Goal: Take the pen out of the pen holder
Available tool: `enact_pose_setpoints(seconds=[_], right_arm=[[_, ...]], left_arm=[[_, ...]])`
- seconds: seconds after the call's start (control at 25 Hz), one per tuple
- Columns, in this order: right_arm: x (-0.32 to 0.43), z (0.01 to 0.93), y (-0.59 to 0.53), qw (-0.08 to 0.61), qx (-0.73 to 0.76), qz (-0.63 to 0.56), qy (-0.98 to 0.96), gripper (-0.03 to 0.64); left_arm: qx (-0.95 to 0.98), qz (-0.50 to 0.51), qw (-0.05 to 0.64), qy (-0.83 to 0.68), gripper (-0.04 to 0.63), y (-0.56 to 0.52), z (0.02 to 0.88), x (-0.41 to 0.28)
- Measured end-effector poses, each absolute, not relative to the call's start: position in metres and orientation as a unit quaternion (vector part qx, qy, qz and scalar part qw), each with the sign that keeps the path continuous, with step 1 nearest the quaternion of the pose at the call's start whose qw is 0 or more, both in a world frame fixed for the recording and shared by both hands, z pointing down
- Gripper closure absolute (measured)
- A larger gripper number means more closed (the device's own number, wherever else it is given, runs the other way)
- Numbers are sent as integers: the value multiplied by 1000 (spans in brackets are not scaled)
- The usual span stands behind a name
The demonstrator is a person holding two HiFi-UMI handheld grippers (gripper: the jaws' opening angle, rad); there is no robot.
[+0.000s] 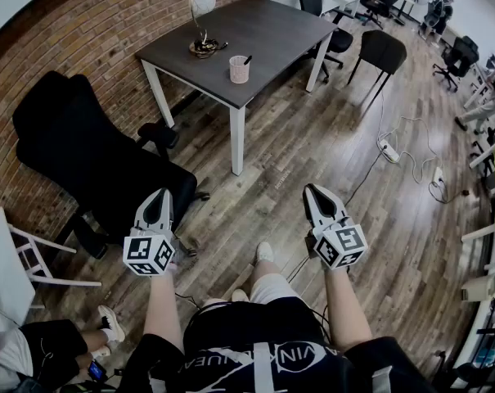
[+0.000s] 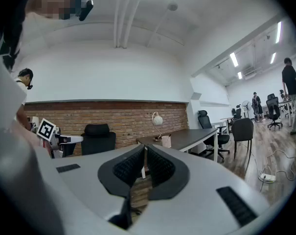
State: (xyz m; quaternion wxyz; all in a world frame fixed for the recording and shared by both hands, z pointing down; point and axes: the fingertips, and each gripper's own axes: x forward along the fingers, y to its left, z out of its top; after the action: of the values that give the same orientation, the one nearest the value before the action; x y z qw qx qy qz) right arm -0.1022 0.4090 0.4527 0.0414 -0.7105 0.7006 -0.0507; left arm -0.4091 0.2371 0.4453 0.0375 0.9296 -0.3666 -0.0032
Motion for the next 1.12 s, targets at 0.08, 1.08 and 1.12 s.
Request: enact_pose_setpoints(seconds=[0.08,1.08,1.12], right_arm=[[-93,457,397,45,-713,-51,698,581],[32,475,217,36,-691,-89,716,578],[39,475,210,37,-691,-91,716,578]], left_arm=[[930,-1,35,-365,581,225,448,-403],[918,17,59,-392,581,69,454,-285],[917,19,60,-394,581,64,453,-279]])
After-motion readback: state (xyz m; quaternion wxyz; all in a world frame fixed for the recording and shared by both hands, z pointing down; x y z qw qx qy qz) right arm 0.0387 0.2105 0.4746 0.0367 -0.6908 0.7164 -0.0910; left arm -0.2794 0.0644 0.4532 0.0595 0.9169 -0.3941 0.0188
